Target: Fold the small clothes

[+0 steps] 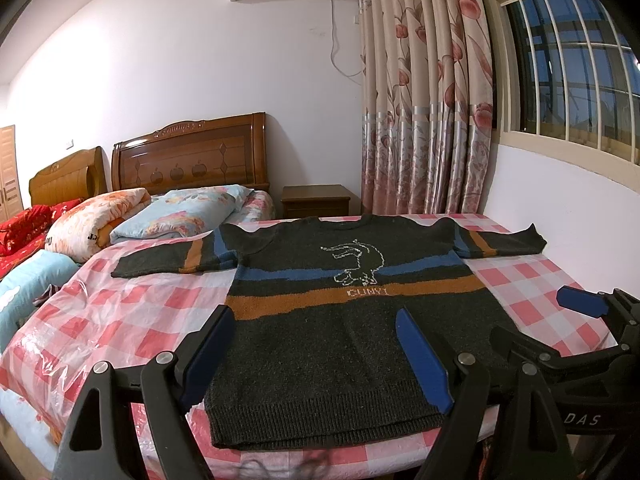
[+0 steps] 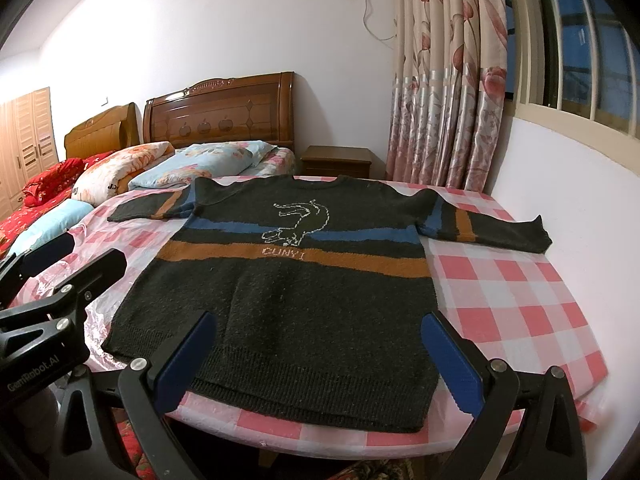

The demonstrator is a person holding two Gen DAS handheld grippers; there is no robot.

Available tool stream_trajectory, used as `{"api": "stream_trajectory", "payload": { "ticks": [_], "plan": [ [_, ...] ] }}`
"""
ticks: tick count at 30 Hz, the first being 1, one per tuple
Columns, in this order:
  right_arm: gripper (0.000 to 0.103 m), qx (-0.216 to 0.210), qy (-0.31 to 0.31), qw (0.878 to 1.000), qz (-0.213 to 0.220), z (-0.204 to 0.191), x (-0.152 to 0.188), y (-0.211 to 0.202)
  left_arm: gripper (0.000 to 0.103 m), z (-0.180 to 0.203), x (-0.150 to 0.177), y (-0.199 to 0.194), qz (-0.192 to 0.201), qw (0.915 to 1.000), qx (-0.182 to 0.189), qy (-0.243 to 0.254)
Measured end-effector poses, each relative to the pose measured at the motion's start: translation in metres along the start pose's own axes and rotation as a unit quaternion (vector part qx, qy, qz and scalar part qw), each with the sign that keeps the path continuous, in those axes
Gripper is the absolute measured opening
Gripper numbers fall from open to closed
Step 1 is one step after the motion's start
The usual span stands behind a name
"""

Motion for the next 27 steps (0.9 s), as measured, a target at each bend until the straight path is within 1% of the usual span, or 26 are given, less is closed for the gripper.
{"api": "stream_trajectory", "payload": {
  "ticks": [27],
  "plan": [
    [0.103, -0.002, 0.0, 1.0, -0.002, -0.0035, 0.0028, 0.0005, 0.084, 0.0005, -0.0002, -0.0013, -0.001, 1.0, 0.001, -0.001]
  ]
}}
Point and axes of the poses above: each gripper's, at about its wrist camera, not at the fingertips, and y roughly the way its jaws point, z to its right, x to its underside, the point moved 7 cm from there along y, roughly the way its jaws point, and after that the axes turned 14 degrees about y, right-handed, at the moved point
